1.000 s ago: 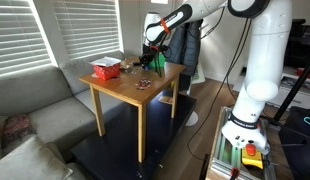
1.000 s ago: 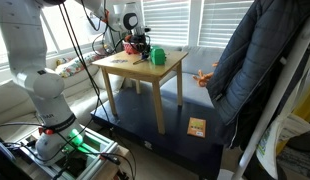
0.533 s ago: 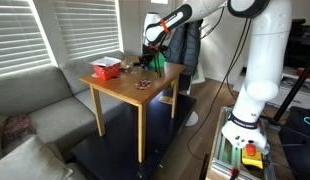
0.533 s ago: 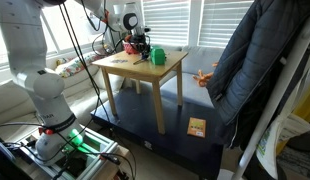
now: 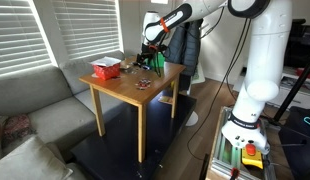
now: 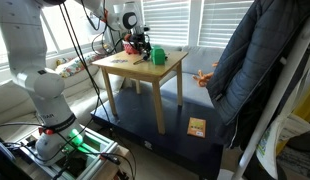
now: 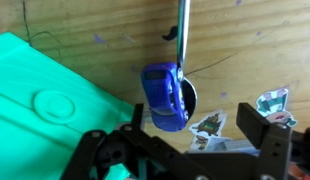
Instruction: Move the blue toy car backwards
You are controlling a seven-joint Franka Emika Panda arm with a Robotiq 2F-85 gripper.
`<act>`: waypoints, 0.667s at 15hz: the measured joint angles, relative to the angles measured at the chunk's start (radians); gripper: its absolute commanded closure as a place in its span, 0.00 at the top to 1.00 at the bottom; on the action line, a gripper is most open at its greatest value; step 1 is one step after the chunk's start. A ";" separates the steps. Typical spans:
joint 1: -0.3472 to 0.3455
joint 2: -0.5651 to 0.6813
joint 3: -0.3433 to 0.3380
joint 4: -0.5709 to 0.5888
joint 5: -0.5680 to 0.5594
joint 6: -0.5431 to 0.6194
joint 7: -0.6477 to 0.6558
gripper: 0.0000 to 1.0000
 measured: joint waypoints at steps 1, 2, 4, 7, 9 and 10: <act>0.002 -0.002 0.000 0.003 0.000 -0.009 0.000 1.00; 0.004 -0.006 0.000 0.004 0.000 -0.020 0.000 1.00; 0.010 -0.014 0.001 0.005 0.000 -0.045 0.000 1.00; 0.017 -0.030 0.002 0.005 0.000 -0.118 0.001 1.00; 0.023 -0.049 0.002 0.006 -0.003 -0.188 0.006 1.00; 0.025 -0.063 0.002 0.007 -0.005 -0.225 0.009 1.00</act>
